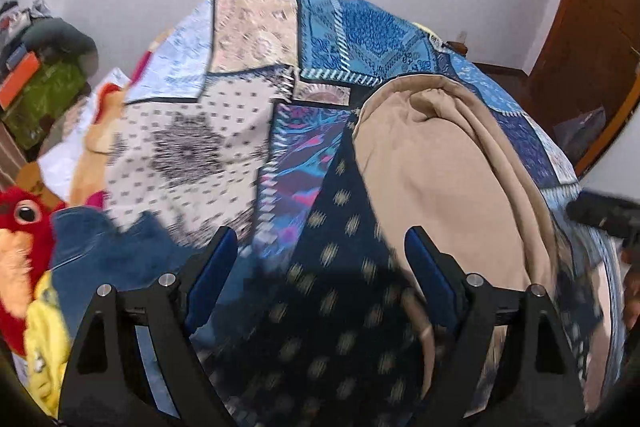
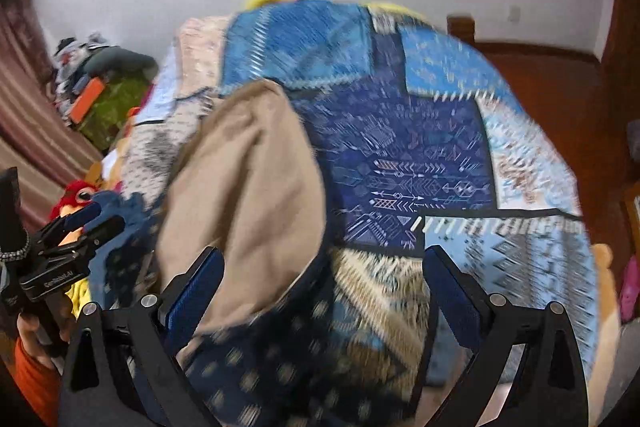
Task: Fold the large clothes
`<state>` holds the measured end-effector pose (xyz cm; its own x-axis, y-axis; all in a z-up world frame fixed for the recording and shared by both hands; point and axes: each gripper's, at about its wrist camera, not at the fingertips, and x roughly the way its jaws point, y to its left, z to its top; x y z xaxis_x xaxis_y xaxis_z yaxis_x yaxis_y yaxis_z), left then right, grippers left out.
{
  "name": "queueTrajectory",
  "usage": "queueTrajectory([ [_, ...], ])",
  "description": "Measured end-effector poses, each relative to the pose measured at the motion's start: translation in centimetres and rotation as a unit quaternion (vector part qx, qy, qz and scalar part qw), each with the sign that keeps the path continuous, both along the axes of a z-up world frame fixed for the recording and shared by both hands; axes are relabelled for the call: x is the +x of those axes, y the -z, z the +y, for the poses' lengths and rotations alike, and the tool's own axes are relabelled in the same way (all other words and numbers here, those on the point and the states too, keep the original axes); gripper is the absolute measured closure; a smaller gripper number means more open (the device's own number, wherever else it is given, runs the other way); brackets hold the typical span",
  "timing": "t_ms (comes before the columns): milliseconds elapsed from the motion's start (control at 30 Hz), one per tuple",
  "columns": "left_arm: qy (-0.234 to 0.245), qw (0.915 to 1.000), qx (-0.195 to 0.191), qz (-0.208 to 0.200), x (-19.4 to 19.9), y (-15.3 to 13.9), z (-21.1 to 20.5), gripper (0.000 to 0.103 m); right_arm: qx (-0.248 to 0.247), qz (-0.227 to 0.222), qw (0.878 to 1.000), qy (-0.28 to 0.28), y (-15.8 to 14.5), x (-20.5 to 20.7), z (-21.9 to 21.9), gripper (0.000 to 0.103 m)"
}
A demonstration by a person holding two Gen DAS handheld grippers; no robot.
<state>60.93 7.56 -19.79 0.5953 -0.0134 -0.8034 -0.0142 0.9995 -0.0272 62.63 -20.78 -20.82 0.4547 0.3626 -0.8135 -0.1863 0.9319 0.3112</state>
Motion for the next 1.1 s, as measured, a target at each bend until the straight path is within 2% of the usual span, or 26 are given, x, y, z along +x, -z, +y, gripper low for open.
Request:
queueTrajectory([
  [33,-0.005,1.0,-0.004,0.003,0.9,0.6,-0.1,0.017,0.006,0.016,1.0,0.003,1.2,1.0,0.0,0.022],
  [67,-0.012,0.9999,-0.002,0.008,2.0,1.4,-0.2,0.018,0.014,0.032,0.999,0.005,2.3,1.7,0.1,0.029],
  [100,-0.024,0.9996,0.004,0.012,2.6,1.9,-0.2,0.022,0.022,0.044,0.999,0.008,3.2,2.2,0.1,0.041],
  [133,-0.035,0.9992,0.009,0.017,3.3,2.5,-0.1,0.031,0.027,0.05,0.998,0.014,3.9,2.6,0.1,0.046],
  [167,-0.044,0.9986,0.006,0.027,4.1,3.2,0.1,0.036,0.03,0.036,0.999,0.018,4.1,2.6,0.2,0.046],
  [200,-0.047,0.9984,-0.008,0.032,4.5,3.6,0.4,0.041,0.032,0.018,0.999,0.013,3.9,2.6,0.5,0.055],
  [233,-0.051,0.9979,-0.02,0.035,4.8,3.9,0.6,0.046,0.039,0.014,0.999,0.006,3.9,2.5,0.8,0.071],
  [267,-0.058,0.9973,-0.029,0.036,5.0,4.2,0.9,0.05,0.043,0.015,0.999,0.007,3.9,2.5,1.1,0.076],
  [300,-0.061,0.9966,-0.038,0.04,5.2,4.5,1.0,0.063,0.048,0.012,0.999,0.005,3.7,2.5,1.5,0.086],
  [333,-0.058,0.9961,-0.052,0.04,5.2,4.4,1.0,0.08,0.048,0.012,0.999,-0.001,3.5,2.4,1.9,0.094],
  [367,-0.058,0.9962,-0.053,0.039,5.0,4.2,0.9,0.089,0.046,0.011,0.999,-0.002,3.2,2.2,2.1,0.094],
  [400,-0.059,0.997,-0.035,0.036,4.7,3.7,0.7,0.094,0.042,0.005,0.999,-0.006,2.6,1.9,2.5,0.096],
  [467,-0.047,0.9984,-0.016,0.026,3.7,2.5,0.5,0.095,0.045,-0.012,0.999,-0.013,1.1,0.9,2.8,0.097],
  [600,-0.023,0.9994,-0.003,-0.025,-0.7,-2.7,1.0,0.095,0.055,-0.056,0.996,-0.039,-3.7,-2.5,3.2,0.098],
  [733,0.013,0.9975,0.001,-0.069,-7.1,-7.6,0.9,0.095,0.061,-0.111,0.99,-0.066,-8.9,-7.9,3.4,0.098],
  [833,0.034,0.9958,-0.003,-0.085,-12.5,-9.9,0.9,0.095,0.075,-0.142,0.983,-0.092,-12.4,-13.1,3.1,0.098],
  [933,0.051,0.9956,-0.012,-0.078,-17.0,-10.1,0.8,0.095,0.057,-0.166,0.979,-0.108,-14.0,-17.7,3.2,0.098],
  [1000,0.056,0.9958,-0.012,-0.072,-19.4,-9.3,0.7,0.095,0.044,-0.165,0.979,-0.113,-14.0,-20.1,3.3,0.098],
  [1100,0.062,0.9972,-0.026,-0.034,-22.2,-6.0,0.6,0.095,0.046,-0.152,0.981,-0.115,-12.7,-23.0,2.9,0.097],
])
